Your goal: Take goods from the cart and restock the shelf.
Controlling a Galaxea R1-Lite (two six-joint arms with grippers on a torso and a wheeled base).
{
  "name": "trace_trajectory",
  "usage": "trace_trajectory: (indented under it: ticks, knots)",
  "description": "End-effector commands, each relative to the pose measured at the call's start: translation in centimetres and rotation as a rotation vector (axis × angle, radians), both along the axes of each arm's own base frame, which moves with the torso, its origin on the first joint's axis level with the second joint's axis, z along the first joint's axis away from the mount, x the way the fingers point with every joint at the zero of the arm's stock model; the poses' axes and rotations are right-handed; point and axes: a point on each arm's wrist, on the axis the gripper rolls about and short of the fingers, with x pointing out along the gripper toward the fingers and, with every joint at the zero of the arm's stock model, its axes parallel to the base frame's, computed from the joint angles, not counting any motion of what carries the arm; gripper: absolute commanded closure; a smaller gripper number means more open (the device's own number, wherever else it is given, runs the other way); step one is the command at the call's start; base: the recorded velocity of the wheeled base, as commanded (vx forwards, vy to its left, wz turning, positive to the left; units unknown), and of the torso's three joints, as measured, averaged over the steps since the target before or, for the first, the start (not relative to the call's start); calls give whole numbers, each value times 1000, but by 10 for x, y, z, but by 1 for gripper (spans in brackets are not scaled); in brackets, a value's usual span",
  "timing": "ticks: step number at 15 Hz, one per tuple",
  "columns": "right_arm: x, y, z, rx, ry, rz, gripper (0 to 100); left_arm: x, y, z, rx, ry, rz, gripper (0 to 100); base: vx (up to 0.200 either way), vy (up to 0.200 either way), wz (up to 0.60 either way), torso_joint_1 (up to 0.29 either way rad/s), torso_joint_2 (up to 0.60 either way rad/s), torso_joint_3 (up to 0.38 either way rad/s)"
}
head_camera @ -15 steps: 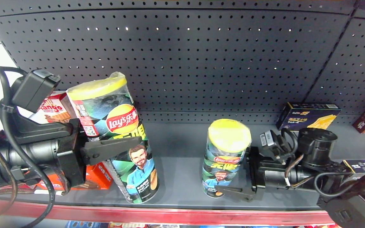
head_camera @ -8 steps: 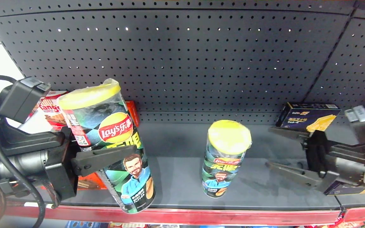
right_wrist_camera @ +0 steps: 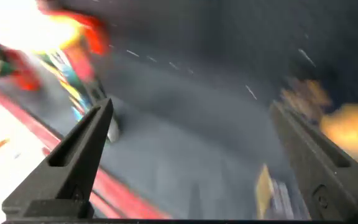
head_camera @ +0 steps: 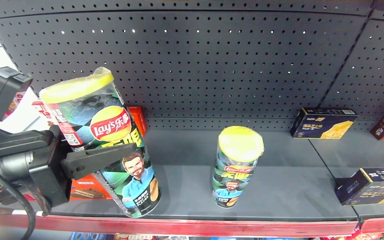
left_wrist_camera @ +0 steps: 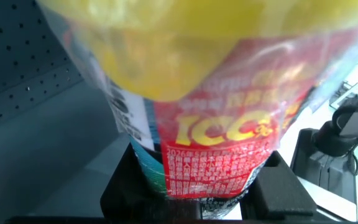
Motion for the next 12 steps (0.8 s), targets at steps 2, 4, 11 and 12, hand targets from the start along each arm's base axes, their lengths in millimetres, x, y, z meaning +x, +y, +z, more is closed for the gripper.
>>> trace_trajectory:
  ticks: [2,4,11,12]
  knots:
    - [-85,31,-54,48,62,-464,0,-1,0,4,-4,-16,-3,100,0,0,0,0,0,0]
    - [-96,46,-78,66,82,-575,0,-2,0,2,-3,-12,-1,100,0,0,0,0,0,0]
    - [-87,39,-119,110,104,-937,0,-10,1,6,-10,-32,-17,100,0,0,0,0,0,0]
    - [-87,39,-120,108,104,-939,0,-9,1,5,-9,-31,-15,100,0,0,0,0,0,0]
